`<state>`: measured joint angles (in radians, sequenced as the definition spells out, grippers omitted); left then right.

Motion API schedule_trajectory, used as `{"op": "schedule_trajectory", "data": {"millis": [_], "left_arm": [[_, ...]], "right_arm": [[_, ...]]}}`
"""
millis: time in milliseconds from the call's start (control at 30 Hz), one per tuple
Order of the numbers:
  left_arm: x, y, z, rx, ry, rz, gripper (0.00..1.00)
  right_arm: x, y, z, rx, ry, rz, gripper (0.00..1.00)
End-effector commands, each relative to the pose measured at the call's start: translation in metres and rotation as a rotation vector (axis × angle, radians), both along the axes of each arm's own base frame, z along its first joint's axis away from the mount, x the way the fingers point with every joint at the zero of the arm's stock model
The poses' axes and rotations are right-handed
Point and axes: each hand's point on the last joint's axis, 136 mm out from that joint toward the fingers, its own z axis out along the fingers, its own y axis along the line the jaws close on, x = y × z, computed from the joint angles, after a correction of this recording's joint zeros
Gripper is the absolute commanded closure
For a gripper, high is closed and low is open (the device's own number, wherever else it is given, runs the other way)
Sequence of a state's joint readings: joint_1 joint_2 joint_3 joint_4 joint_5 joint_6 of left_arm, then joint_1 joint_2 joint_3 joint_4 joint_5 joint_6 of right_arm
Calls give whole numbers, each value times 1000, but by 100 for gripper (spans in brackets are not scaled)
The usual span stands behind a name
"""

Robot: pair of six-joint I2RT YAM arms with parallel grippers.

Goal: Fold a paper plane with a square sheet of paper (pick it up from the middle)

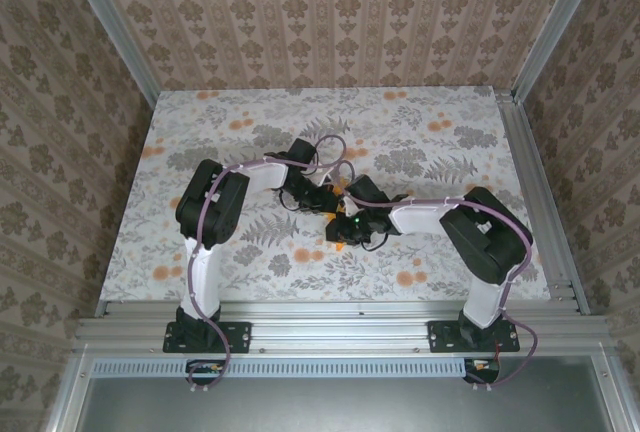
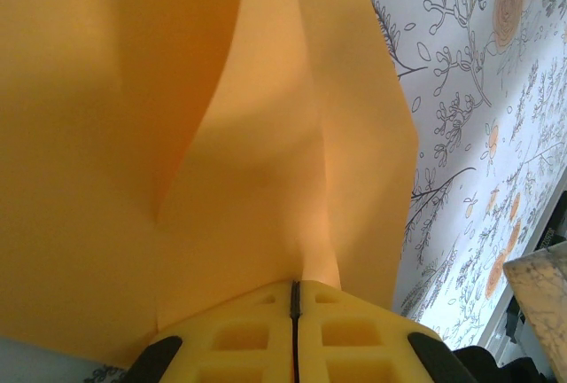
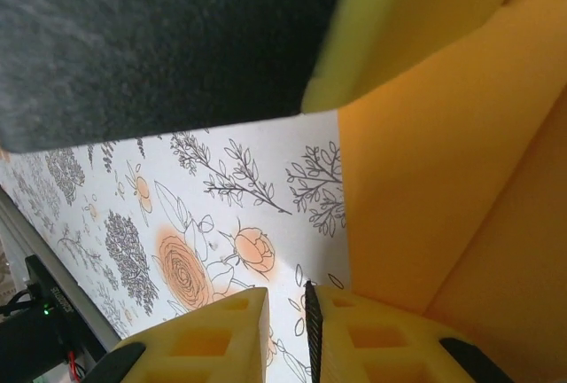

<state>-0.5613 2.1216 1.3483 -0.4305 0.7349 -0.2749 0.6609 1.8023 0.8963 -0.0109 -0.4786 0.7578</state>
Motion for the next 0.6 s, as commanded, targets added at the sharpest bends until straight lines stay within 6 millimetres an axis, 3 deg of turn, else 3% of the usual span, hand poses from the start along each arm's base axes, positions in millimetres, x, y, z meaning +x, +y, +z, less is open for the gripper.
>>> {"op": "schedule_trajectory", "data": {"millis": [0,367,567], "left_arm": [[-20,49,-79,276,60,12,92],[-17,48,-81,279,63,9,93],[-18,50,-84,286,67,10,93]], "right_arm": [[-11,-7,-8,-23,31,14,78],[-42,-22,-24,-47,102,7,77],[-51,-24,-18,-44,108,30,77]]}}
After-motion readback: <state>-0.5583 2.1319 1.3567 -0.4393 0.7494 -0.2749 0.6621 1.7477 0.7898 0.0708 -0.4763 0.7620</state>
